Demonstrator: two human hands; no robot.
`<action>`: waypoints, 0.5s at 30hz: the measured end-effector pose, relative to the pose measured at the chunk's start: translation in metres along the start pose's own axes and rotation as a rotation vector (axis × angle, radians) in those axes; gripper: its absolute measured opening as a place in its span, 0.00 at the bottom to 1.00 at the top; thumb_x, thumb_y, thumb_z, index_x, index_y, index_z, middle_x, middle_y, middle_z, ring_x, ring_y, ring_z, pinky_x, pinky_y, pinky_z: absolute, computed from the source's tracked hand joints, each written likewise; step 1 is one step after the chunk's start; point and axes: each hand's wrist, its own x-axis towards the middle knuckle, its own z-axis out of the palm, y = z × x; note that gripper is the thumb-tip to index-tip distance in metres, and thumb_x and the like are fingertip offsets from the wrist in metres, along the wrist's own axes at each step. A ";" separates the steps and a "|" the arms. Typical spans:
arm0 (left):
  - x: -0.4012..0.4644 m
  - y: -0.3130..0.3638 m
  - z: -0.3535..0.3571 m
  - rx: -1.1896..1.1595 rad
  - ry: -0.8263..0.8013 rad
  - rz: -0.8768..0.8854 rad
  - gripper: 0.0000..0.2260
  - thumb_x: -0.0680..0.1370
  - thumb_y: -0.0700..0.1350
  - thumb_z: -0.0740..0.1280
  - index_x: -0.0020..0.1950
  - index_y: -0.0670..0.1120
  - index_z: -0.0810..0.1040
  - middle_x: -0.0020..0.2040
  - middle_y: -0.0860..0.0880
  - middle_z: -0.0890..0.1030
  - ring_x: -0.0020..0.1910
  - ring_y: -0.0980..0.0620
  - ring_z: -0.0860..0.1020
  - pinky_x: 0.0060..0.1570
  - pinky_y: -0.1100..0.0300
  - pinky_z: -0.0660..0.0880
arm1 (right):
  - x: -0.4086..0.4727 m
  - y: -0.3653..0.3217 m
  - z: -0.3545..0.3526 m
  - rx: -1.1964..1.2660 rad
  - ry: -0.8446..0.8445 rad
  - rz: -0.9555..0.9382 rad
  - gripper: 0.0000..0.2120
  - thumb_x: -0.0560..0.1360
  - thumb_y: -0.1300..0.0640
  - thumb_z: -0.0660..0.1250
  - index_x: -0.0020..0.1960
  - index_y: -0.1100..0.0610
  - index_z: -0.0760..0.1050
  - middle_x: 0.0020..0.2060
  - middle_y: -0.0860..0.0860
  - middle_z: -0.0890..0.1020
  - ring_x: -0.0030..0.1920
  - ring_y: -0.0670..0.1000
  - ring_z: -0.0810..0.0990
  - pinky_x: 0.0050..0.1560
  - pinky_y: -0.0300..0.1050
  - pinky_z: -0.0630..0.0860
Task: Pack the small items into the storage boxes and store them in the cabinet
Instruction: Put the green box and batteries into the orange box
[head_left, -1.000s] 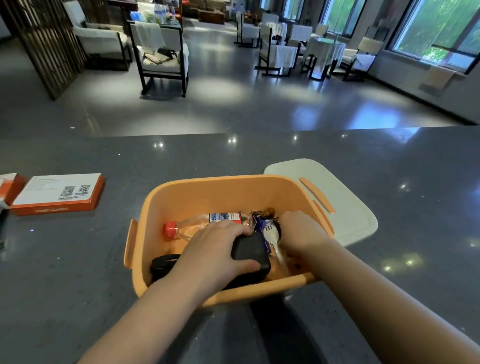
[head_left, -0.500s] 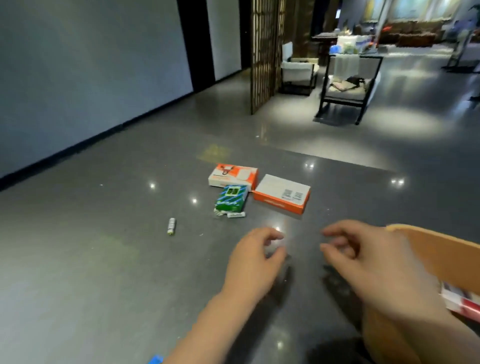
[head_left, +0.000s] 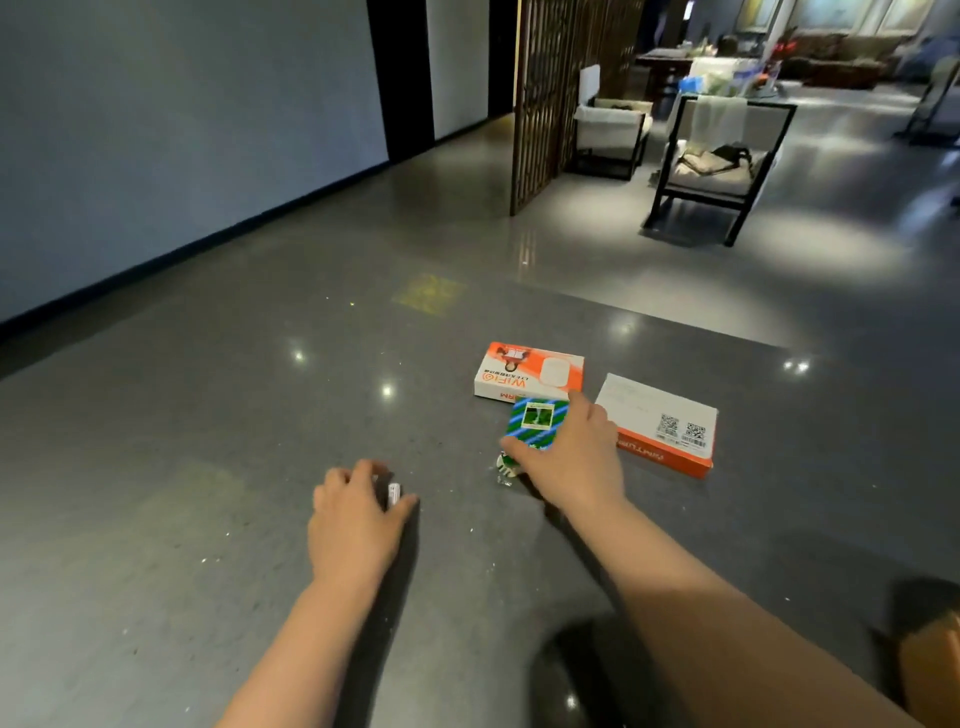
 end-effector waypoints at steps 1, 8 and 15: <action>0.006 -0.002 0.002 -0.005 -0.024 -0.011 0.18 0.71 0.52 0.72 0.57 0.48 0.75 0.56 0.43 0.74 0.57 0.41 0.72 0.55 0.50 0.72 | 0.012 -0.004 0.008 -0.038 0.005 0.043 0.47 0.64 0.34 0.71 0.72 0.56 0.57 0.65 0.55 0.68 0.66 0.56 0.65 0.61 0.52 0.69; 0.016 -0.006 0.018 -0.120 -0.001 0.107 0.06 0.74 0.46 0.69 0.47 0.47 0.76 0.43 0.50 0.79 0.45 0.47 0.77 0.40 0.56 0.69 | 0.036 -0.001 0.037 -0.136 0.015 0.121 0.48 0.64 0.38 0.73 0.72 0.55 0.52 0.65 0.57 0.67 0.64 0.57 0.65 0.60 0.51 0.68; -0.002 0.036 0.028 -0.280 -0.060 0.296 0.03 0.74 0.46 0.69 0.45 0.50 0.76 0.41 0.53 0.78 0.40 0.52 0.76 0.40 0.57 0.70 | -0.015 0.035 -0.018 0.040 0.170 0.012 0.43 0.64 0.47 0.75 0.72 0.53 0.57 0.63 0.52 0.70 0.61 0.52 0.66 0.61 0.51 0.68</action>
